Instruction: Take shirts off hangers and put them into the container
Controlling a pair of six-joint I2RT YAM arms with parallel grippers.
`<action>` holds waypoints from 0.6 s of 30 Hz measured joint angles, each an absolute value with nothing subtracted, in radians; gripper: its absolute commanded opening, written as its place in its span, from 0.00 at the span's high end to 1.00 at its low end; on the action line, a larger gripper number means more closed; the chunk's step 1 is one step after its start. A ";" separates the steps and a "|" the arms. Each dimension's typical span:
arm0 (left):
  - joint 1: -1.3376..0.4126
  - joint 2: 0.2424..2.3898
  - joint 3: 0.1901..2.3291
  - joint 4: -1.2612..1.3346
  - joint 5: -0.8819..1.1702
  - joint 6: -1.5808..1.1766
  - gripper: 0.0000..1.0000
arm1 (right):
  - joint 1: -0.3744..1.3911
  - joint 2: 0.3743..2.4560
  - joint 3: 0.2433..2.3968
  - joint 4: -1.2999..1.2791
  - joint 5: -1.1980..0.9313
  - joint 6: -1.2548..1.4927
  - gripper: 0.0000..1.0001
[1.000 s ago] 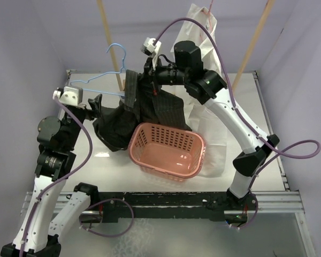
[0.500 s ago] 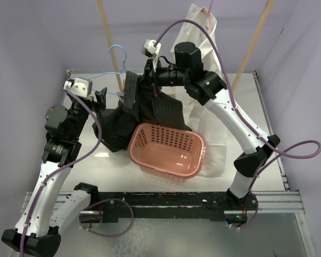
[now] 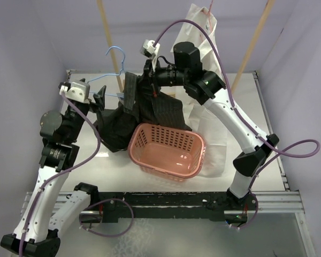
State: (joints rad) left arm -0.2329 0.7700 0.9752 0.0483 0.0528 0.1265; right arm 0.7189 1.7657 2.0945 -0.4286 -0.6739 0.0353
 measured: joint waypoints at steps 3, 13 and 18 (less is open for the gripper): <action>-0.234 0.727 0.976 0.039 0.062 0.161 0.25 | 0.719 1.777 2.104 -0.429 -0.675 0.036 1.00; -0.359 0.760 1.087 -0.042 0.063 0.461 0.33 | 0.719 1.789 2.103 -0.443 -0.691 0.035 1.00; -0.394 0.823 1.088 -0.111 0.020 0.561 0.36 | 0.720 1.784 2.072 -0.443 -0.699 0.034 1.00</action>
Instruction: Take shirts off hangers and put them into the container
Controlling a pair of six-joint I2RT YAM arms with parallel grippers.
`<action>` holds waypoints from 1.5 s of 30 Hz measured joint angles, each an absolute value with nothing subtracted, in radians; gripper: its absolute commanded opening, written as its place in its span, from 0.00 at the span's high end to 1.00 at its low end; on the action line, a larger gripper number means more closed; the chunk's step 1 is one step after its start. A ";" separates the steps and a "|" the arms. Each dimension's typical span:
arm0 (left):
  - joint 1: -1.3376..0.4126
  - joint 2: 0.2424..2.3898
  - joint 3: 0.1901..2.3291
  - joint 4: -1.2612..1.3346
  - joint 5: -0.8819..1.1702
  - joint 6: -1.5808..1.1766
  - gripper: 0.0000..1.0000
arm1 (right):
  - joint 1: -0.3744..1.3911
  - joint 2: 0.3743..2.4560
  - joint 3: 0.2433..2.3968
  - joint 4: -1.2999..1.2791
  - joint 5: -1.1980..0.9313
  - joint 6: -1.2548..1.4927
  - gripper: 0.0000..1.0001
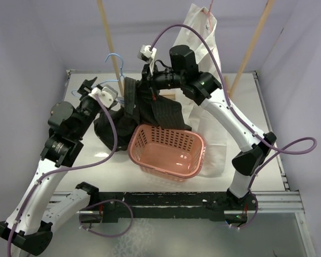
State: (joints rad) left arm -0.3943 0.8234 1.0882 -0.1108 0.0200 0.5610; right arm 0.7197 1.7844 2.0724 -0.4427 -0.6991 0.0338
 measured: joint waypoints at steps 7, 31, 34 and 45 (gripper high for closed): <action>-0.403 0.834 1.069 -0.126 -0.034 0.616 0.53 | 0.720 1.773 2.040 -0.443 -0.700 0.025 1.00; -0.409 0.881 0.838 0.254 -0.107 0.704 1.00 | 0.719 1.699 1.972 -0.451 -0.715 0.038 0.42; -0.409 0.907 0.838 0.254 -0.158 0.704 1.00 | 0.719 1.699 1.983 -0.456 -0.679 0.024 0.28; -0.413 0.923 0.849 0.274 -0.333 0.704 1.00 | 0.720 1.599 1.925 -0.481 -0.467 -0.037 0.27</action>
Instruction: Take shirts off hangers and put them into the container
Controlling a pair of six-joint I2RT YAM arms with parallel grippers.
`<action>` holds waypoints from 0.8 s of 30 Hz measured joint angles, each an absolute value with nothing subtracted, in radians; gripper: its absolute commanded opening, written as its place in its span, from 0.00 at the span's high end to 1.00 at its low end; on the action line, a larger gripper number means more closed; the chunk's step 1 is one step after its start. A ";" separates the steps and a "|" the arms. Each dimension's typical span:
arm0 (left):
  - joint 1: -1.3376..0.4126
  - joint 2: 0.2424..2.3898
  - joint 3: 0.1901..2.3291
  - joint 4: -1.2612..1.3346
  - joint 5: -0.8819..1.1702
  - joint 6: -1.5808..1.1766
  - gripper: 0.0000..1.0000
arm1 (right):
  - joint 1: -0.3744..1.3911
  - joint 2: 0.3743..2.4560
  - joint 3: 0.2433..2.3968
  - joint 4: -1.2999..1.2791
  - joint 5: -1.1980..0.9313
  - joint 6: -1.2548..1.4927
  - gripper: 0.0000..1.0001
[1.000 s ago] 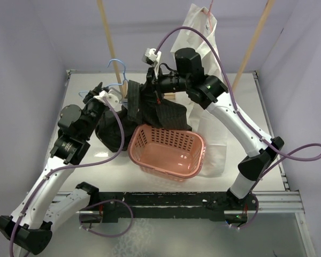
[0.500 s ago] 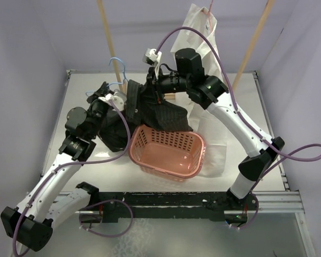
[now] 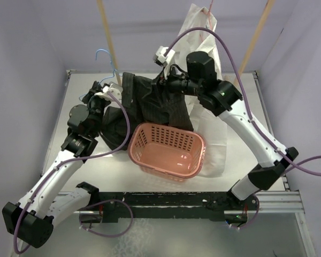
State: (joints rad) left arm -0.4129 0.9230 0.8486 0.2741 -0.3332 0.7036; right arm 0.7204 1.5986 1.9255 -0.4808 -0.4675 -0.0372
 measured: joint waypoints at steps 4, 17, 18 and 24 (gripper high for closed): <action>-0.413 0.919 0.849 0.272 -0.369 0.701 1.00 | 0.721 1.504 1.845 -0.458 -0.323 -0.057 0.28; -0.413 0.896 0.857 0.251 -0.421 0.695 1.00 | 0.721 1.370 1.666 -0.403 -0.077 -0.060 0.49; -0.413 0.895 0.857 0.251 -0.426 0.696 1.00 | 0.721 1.368 1.664 -0.403 -0.066 -0.059 0.63; -0.413 0.878 0.858 0.245 -0.451 0.693 1.00 | 0.722 1.345 1.652 -0.400 -0.035 -0.043 1.00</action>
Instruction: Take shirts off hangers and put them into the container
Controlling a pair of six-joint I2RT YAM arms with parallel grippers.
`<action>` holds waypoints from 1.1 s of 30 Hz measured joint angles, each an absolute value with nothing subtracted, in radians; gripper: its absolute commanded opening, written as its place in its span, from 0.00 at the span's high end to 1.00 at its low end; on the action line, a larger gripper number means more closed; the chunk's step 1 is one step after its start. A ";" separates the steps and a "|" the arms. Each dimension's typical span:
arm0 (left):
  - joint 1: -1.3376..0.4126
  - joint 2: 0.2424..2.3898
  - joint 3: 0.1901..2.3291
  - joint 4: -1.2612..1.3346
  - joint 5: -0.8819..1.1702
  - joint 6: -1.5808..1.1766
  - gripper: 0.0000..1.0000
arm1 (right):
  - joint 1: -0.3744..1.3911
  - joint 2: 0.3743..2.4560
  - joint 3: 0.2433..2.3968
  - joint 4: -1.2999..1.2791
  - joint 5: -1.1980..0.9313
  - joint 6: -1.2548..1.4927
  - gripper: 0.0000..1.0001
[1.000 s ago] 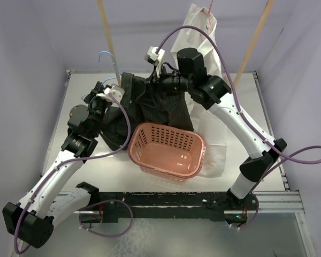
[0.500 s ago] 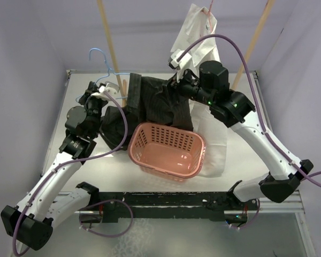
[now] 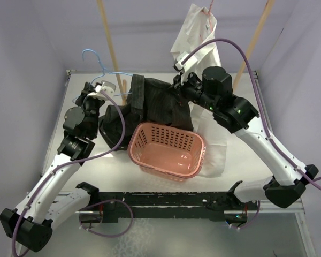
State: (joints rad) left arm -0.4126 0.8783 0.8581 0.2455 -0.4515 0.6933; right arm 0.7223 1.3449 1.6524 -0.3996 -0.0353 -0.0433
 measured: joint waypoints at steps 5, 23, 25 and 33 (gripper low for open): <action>-0.414 0.870 0.858 0.244 -0.456 0.692 1.00 | 0.743 1.322 1.649 -0.413 0.015 -0.043 1.00; -0.414 0.857 0.860 0.244 -0.555 0.704 1.00 | 0.714 1.232 1.589 -0.413 0.315 -0.075 0.95; -0.414 0.852 0.860 0.244 -0.567 0.710 1.00 | 0.714 1.235 1.587 -0.415 0.299 -0.073 0.77; -0.414 0.820 0.865 0.241 -0.585 0.723 1.00 | 0.715 1.252 1.548 -0.410 0.085 -0.052 0.45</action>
State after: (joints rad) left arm -0.4145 0.8200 0.8654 0.2409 -0.5846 0.7227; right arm 0.7155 1.2522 1.5478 -0.4099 0.0853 -0.0525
